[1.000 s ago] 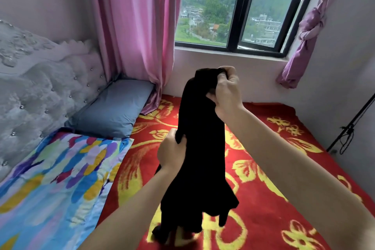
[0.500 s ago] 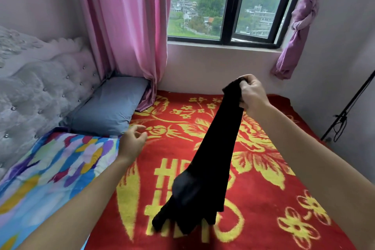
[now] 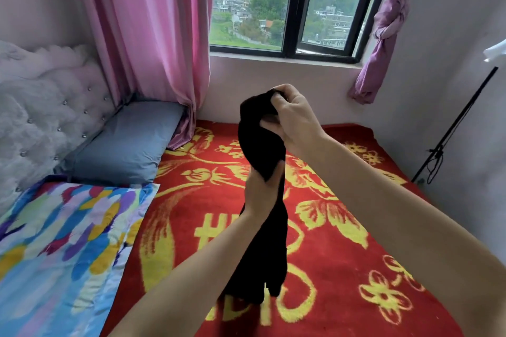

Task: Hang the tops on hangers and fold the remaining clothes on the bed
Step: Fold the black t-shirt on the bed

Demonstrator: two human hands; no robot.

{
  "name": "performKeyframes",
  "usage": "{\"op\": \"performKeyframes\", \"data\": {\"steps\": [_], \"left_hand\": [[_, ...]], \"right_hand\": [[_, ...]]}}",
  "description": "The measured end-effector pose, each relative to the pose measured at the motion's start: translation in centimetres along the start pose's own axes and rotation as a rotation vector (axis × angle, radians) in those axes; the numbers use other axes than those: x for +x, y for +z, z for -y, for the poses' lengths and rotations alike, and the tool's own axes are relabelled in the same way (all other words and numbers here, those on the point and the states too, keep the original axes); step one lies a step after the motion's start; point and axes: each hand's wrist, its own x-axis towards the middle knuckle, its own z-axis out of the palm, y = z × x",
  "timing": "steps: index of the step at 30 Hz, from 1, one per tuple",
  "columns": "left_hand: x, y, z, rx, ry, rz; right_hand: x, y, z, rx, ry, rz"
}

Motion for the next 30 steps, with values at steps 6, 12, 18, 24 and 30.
{"op": "performKeyframes", "data": {"steps": [6, 12, 18, 24, 30], "left_hand": [[2.7, -7.2, 0.4, 0.193, 0.207, 0.121], [7.7, -15.1, -1.9, 0.776, 0.356, 0.223], [11.0, -19.2, -4.5, 0.808, 0.118, 0.153], [9.2, -19.7, -7.4, 0.353, 0.189, 0.401], [7.2, -21.4, -10.7, 0.088, 0.126, 0.657]], "right_hand": [[1.8, -4.6, -0.9, 0.078, 0.043, -0.235], [0.9, -6.6, -4.7, -0.198, 0.190, -0.100], [-0.5, -5.6, -6.8, -0.405, 0.285, 0.757], [1.1, -2.8, -9.3, -0.529, 0.384, 0.572], [2.8, 1.9, -10.0, -0.468, 0.266, 0.516]]}}
